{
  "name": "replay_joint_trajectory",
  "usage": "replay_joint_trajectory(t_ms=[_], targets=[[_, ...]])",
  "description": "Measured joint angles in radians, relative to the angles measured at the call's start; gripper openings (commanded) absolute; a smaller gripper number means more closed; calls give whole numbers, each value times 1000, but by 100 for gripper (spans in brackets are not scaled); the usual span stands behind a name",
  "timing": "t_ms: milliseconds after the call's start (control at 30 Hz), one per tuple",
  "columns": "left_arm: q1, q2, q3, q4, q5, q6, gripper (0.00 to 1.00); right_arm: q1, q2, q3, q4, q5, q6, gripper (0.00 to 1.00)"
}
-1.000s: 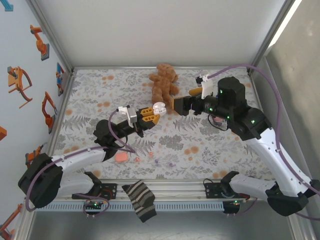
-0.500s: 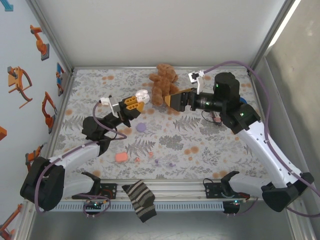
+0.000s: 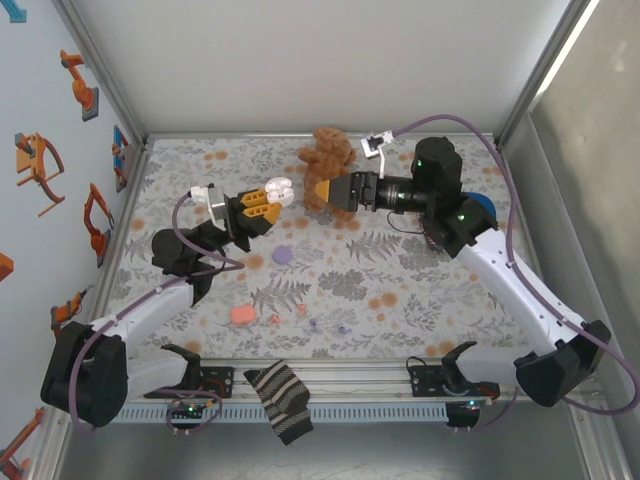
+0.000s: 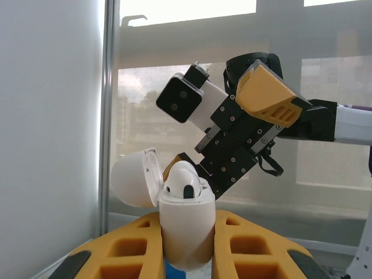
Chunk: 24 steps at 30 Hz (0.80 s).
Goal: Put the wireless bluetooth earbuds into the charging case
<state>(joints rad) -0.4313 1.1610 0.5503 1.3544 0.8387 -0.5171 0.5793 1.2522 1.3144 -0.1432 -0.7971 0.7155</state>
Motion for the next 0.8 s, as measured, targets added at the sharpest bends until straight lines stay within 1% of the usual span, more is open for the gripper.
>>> replay_joint_trajectory(t_ms=[267, 500, 800], targets=[[0, 28, 29, 0, 49, -30, 11, 71, 45, 0, 29, 0, 11, 99], [0, 32, 44, 1, 65, -38, 10, 113, 66, 2, 29, 0, 11, 96], [-2, 39, 45, 1, 75, -41, 10, 137, 96, 58, 29, -4, 10, 94]])
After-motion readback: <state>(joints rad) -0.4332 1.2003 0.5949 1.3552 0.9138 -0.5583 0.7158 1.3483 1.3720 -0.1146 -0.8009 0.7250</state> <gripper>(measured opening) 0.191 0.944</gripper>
